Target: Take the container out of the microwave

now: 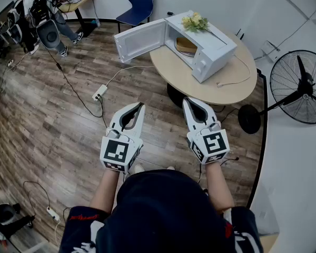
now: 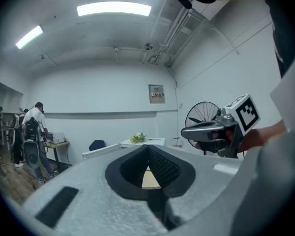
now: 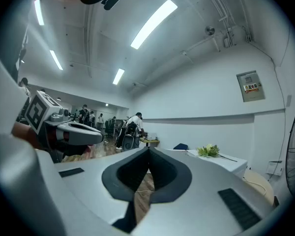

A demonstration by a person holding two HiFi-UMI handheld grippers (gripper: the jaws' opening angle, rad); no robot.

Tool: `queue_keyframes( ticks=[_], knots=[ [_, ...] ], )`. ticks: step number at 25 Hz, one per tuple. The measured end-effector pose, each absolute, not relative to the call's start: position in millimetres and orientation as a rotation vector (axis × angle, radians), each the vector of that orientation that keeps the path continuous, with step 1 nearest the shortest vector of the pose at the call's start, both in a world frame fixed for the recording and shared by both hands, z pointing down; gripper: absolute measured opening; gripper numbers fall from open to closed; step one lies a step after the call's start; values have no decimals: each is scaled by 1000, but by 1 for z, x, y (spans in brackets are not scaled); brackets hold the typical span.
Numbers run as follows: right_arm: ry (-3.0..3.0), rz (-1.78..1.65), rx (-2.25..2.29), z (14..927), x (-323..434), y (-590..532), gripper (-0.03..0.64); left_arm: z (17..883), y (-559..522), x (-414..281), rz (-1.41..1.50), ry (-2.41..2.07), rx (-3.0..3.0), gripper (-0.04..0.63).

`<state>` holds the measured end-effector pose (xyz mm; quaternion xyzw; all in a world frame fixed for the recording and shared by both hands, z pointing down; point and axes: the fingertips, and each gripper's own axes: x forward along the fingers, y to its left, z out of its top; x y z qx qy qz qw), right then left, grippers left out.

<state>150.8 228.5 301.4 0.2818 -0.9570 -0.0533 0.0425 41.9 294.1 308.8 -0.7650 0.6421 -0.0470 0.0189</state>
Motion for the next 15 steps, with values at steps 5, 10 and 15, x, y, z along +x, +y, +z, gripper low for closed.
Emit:
queue_keyframes(
  ticks=[5, 10, 15],
  knots=[
    [-2916, -167, 868, 305, 151, 230, 8, 310, 296, 41, -147, 2000, -2369, 14],
    [-2911, -147, 839, 310, 150, 227, 8, 311, 293, 45, -163, 2003, -2368, 14],
    [-2904, -138, 835, 317, 157, 220, 8, 316, 286, 53, -188, 2014, -2363, 14]
  ],
)
